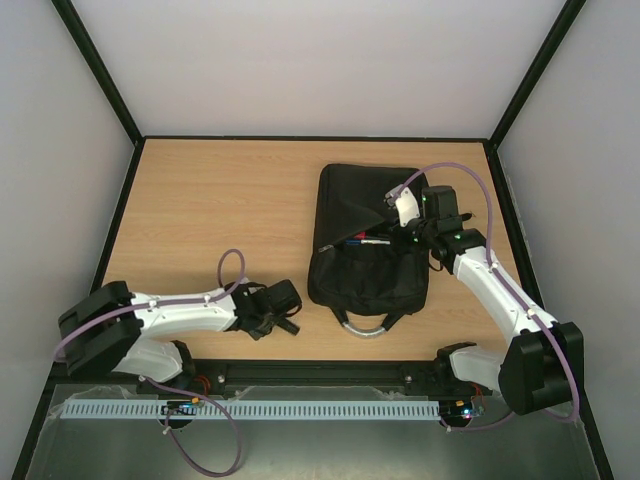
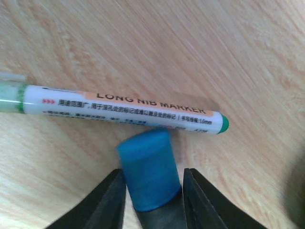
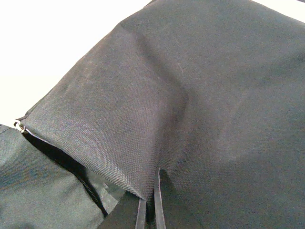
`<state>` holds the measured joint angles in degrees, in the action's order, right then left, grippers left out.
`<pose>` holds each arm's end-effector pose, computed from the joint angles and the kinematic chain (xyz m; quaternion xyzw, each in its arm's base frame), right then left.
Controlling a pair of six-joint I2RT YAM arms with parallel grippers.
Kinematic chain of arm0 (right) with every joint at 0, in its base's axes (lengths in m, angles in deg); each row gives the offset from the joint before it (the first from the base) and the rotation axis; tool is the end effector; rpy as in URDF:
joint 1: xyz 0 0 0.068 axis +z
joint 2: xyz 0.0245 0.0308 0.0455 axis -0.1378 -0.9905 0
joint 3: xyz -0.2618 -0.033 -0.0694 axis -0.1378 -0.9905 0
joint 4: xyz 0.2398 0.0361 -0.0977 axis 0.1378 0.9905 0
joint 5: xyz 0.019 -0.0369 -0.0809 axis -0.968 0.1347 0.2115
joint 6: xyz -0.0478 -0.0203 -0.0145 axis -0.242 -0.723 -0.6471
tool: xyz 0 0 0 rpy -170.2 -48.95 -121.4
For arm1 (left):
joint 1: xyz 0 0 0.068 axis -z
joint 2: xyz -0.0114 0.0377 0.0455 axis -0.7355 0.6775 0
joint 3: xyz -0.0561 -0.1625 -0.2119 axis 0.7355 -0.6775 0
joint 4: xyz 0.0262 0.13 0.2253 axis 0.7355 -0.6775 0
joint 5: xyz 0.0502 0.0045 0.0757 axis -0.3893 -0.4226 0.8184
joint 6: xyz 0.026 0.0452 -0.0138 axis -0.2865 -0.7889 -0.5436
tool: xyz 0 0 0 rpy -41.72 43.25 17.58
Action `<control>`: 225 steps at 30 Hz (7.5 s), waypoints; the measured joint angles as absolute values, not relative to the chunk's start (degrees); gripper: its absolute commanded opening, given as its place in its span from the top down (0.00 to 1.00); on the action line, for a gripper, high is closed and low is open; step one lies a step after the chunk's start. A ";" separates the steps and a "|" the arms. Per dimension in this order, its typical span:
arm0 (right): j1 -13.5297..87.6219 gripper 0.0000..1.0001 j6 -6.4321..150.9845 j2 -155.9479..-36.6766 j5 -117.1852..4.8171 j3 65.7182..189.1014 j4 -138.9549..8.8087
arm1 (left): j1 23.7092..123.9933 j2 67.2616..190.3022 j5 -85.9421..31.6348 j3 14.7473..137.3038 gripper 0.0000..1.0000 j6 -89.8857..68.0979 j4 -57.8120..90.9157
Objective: Pack the student bag
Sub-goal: Pick up the stationery from the center of the board, then place the stationery in the student bag, then move the stationery to the center of the board.
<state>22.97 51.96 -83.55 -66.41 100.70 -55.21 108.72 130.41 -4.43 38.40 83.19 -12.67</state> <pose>0.2551 0.0799 0.2803 -0.2862 0.8093 0.1410 0.4932 0.1131 -0.1886 0.1479 -0.3887 0.8959 -0.1605 0.1429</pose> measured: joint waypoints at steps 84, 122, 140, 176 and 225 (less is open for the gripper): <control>21.85 0.99 51.53 -83.15 -69.95 100.70 -53.83 | 118.94 164.90 12.18 83.97 0.92 -41.59 3.03; 21.28 0.99 49.41 -82.71 -72.14 101.01 -54.05 | 114.11 176.42 17.38 92.54 0.32 -55.82 9.24; 21.44 0.99 49.39 -82.58 -73.62 101.01 -52.85 | 130.38 159.90 22.41 84.93 0.01 -33.26 -4.62; 22.33 0.99 49.45 -82.58 -78.67 101.01 -50.69 | 82.20 119.88 -31.21 51.78 0.04 7.50 -22.35; 21.48 0.99 49.41 -82.58 -77.47 101.01 -50.55 | 80.39 132.86 -22.97 49.20 0.37 2.41 -34.11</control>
<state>21.48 49.41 -82.58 -77.47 101.01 -50.55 80.39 132.86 -22.97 49.20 2.41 -34.11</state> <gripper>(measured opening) 0.031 0.643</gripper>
